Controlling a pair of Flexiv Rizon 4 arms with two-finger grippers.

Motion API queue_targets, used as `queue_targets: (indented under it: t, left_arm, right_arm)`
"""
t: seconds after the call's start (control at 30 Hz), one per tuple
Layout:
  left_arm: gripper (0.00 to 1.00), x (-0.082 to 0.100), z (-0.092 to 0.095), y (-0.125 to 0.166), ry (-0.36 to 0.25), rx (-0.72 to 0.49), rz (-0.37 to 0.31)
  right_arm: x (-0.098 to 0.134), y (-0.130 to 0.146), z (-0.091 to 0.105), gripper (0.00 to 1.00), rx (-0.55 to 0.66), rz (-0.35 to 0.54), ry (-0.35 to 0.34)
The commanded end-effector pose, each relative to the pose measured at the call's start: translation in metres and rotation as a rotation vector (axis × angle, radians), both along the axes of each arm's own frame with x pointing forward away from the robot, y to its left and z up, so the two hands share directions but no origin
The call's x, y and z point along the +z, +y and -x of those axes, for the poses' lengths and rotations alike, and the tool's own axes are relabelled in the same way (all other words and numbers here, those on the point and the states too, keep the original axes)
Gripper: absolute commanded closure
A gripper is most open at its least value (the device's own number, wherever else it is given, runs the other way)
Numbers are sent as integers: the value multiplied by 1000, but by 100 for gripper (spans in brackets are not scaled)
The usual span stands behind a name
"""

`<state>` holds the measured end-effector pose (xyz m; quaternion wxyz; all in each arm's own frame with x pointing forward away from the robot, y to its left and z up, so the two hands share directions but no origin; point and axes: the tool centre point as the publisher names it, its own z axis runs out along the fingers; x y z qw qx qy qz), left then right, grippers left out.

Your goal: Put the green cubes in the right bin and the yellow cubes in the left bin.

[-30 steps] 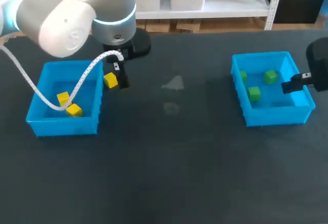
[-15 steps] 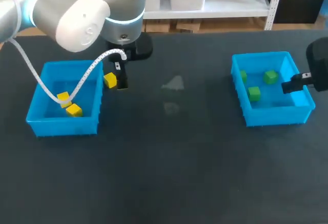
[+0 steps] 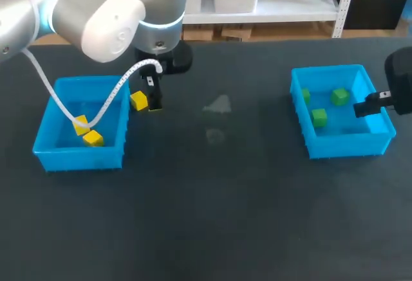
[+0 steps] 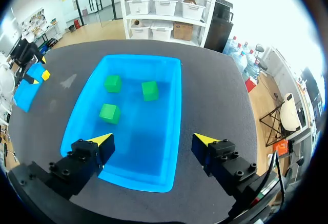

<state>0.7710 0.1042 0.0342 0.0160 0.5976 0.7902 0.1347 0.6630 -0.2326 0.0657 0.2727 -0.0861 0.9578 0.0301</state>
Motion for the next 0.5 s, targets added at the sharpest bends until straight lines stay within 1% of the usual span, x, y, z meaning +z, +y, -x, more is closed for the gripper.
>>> queue_targets:
  t: [0.03,0.3,0.5]
  left_arm:
    - [0,-4,-9,-2,20,0,-2]
    - [0,-8,-16,3,32,7,-5]
    - [0,-11,-24,12,24,40,0]
  right_arm:
    - [-1,0,0,0,-2,0,-5]
    - [-1,0,0,0,-2,0,-5]
    - [-1,0,0,0,-2,0,-5]
